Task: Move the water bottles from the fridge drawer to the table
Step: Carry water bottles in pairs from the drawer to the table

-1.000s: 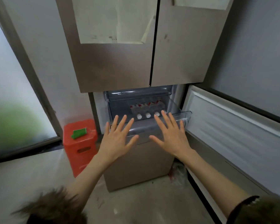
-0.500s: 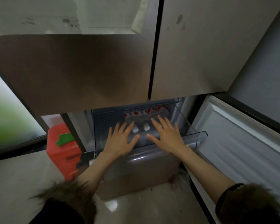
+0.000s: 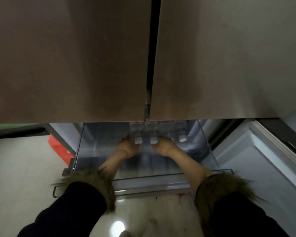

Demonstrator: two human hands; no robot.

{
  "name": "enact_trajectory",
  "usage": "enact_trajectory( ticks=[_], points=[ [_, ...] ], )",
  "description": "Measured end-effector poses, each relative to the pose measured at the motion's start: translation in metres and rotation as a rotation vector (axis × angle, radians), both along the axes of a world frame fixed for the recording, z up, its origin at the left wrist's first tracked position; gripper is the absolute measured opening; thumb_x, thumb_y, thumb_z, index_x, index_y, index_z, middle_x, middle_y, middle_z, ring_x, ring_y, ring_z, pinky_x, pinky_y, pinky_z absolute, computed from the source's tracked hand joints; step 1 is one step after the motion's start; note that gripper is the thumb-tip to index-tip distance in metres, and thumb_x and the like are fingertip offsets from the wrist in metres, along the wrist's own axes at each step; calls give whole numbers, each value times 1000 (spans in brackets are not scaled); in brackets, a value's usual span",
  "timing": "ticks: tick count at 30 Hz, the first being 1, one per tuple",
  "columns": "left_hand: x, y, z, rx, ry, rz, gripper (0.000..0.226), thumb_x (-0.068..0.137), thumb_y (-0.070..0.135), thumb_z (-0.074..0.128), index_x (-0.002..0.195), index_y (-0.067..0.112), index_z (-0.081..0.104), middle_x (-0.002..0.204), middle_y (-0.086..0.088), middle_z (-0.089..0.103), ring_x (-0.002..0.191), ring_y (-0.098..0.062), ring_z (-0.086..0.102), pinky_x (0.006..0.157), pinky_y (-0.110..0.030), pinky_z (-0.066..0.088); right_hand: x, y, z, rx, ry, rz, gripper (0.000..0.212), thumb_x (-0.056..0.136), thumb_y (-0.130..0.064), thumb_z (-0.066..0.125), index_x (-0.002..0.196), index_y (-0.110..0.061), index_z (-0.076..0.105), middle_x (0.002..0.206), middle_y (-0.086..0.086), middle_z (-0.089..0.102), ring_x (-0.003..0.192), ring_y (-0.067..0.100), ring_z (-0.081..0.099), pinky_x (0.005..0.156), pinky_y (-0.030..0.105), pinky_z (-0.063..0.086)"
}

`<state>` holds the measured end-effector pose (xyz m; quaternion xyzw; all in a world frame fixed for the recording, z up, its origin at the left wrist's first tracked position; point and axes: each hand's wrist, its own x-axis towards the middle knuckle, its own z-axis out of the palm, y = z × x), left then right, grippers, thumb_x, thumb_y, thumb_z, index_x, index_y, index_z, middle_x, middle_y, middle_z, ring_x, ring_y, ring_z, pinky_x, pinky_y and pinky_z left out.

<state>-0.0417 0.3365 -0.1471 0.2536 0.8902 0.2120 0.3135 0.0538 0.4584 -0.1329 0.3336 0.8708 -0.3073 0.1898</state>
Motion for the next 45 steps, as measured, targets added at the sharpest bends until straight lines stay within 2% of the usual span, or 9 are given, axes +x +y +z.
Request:
enact_trajectory(
  ticks=[5,8,13,19,23,25,29,35,45],
  points=[
    [-8,18,-18,21,-105,225,49,89,38,55,122,1,53,125,-20,57,113,-35,56,91,-37,46,-20,11,-25,-144,41,-179,36,95,-38,45,89,-5,58,88,15,61,62,19,53,44,17,39],
    [-13,26,-26,-19,-98,265,52,90,42,53,119,-1,55,125,-21,57,113,-34,55,87,-33,43,-32,11,-39,-213,152,-330,30,94,-38,49,76,-14,54,90,15,54,64,19,51,53,23,40],
    [-18,29,-30,-17,-117,276,48,89,40,54,113,-1,59,119,-20,61,109,-33,58,83,-34,45,-36,9,-42,-236,150,-344,31,95,-38,46,95,-10,58,106,21,62,92,32,62,77,37,49],
    [-15,20,-26,95,-352,447,23,84,26,63,84,3,62,89,-20,62,63,-23,55,58,-27,45,-32,6,-33,-342,82,-442,29,90,-26,57,65,-15,48,64,6,51,51,15,46,46,24,35],
    [-8,3,-19,231,-575,644,19,87,14,61,74,10,49,84,-15,57,68,-21,54,76,-39,53,-18,2,-26,-483,75,-570,18,86,-23,62,97,-10,57,101,12,61,86,21,59,59,26,52],
    [-5,-6,-11,252,-580,625,17,89,14,58,76,11,48,90,-16,54,67,-19,52,64,-33,50,-11,-1,-21,-488,86,-592,28,85,-22,64,109,-9,57,117,16,60,97,26,60,72,34,57],
    [-1,-27,8,267,-389,527,21,88,20,61,102,5,57,98,-15,56,82,-29,56,73,-34,48,4,-16,-2,-436,108,-583,32,85,-18,64,113,-6,56,119,17,59,106,29,60,84,42,56],
    [2,-63,48,249,-123,478,57,87,31,58,124,-8,40,104,-19,60,89,-34,66,78,-42,56,28,-46,34,-303,217,-617,44,84,-13,66,124,-1,52,123,14,56,87,27,60,63,33,58],
    [28,-120,120,283,305,229,42,88,31,54,110,-3,43,106,-23,60,93,-38,57,64,-33,36,47,-95,98,271,421,-339,42,91,-24,54,123,-2,38,120,21,56,108,39,56,84,42,46]
  ],
)
